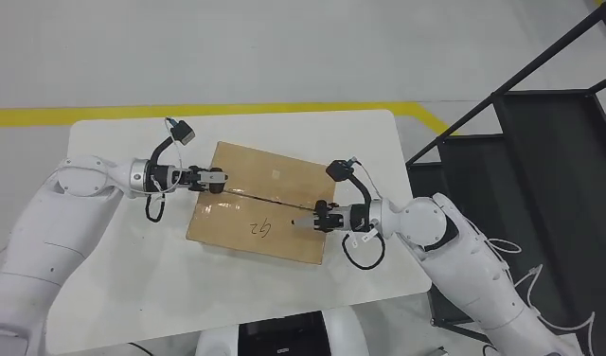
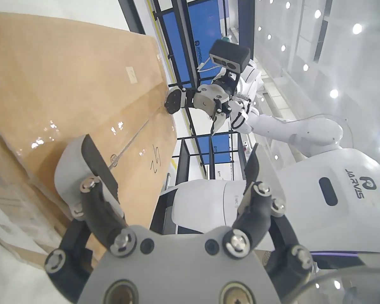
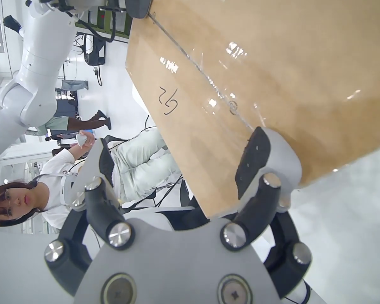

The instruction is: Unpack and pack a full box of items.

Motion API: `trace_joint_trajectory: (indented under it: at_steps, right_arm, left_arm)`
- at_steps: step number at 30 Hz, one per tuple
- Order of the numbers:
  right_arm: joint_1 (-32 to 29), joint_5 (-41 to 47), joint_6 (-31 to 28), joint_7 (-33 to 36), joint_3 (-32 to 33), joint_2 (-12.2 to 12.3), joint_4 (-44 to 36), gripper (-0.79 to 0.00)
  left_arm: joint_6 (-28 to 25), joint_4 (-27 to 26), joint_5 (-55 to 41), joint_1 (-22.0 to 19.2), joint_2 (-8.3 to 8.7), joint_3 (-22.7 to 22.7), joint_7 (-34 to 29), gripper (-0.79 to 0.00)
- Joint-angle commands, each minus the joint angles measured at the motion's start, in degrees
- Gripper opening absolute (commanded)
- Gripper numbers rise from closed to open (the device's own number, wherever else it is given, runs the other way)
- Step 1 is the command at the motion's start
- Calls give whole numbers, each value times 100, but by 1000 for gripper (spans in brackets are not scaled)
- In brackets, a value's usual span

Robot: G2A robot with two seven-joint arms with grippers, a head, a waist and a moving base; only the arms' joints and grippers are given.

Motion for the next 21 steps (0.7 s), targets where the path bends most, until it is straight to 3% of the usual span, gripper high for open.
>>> trace_joint_trajectory:
  at_steps: [1, 8, 12, 17, 21]
  right_arm:
    - [-105, -152, 58, 28, 265, 50, -40, 0]
    - [-813, -1410, 132, 375, 1251, 282, -100, 0]
    - [-1196, -1826, -308, 346, 1595, 360, 52, 0]
    - [-1388, -2939, -869, -53, 1386, 393, 214, 0]
    - [-1151, -3642, -971, -558, 941, 346, 597, 0]
  left_arm:
    - [61, 2, 72, 3, 15, -36, -59, 0]
    - [32, -8, 142, 70, 50, -204, -19, 0]
    - [32, -8, 142, 70, 50, -204, -19, 0]
    - [32, -8, 142, 70, 50, -204, -19, 0]
    - [32, -8, 142, 70, 50, -204, -19, 0]
